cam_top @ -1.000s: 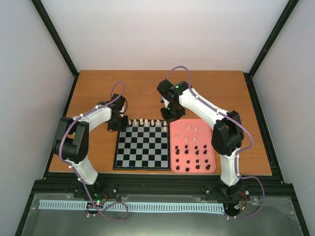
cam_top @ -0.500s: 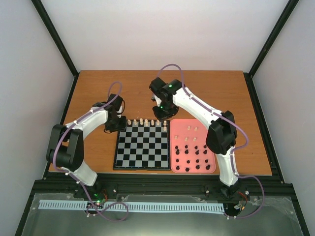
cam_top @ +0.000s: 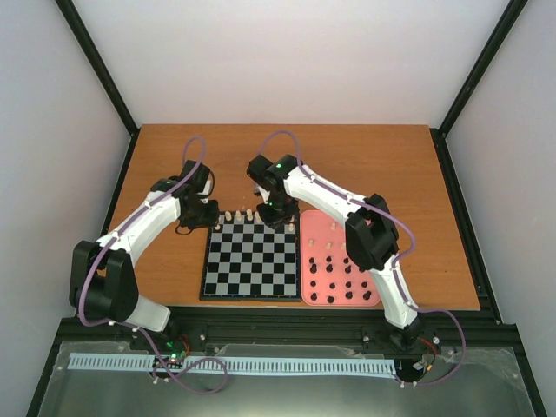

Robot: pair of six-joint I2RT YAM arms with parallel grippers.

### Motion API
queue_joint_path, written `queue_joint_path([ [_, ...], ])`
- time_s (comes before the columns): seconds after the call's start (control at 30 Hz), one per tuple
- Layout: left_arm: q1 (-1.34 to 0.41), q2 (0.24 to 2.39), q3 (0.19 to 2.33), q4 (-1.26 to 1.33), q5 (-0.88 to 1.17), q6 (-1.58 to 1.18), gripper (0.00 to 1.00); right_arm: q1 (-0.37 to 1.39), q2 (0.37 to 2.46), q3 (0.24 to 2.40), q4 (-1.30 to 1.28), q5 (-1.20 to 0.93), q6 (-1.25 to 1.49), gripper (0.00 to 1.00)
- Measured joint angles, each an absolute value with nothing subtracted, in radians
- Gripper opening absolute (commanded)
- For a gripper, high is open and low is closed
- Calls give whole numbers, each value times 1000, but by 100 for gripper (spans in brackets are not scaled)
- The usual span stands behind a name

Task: Set up the chess pieces on the board
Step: Place the chess piece on the chessboard.

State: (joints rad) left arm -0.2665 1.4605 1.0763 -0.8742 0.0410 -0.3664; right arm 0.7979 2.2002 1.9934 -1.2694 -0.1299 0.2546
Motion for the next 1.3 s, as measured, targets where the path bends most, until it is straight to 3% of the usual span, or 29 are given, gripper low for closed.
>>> queue_joint_path([
  [0.87, -266, 1421, 1075, -891, 38, -367, 36, 777, 2253, 1895, -1151, -43, 290, 7],
  [1.3, -266, 1420, 1075, -891, 38, -368, 36, 773, 2256, 1887, -1140, -41, 289, 14],
])
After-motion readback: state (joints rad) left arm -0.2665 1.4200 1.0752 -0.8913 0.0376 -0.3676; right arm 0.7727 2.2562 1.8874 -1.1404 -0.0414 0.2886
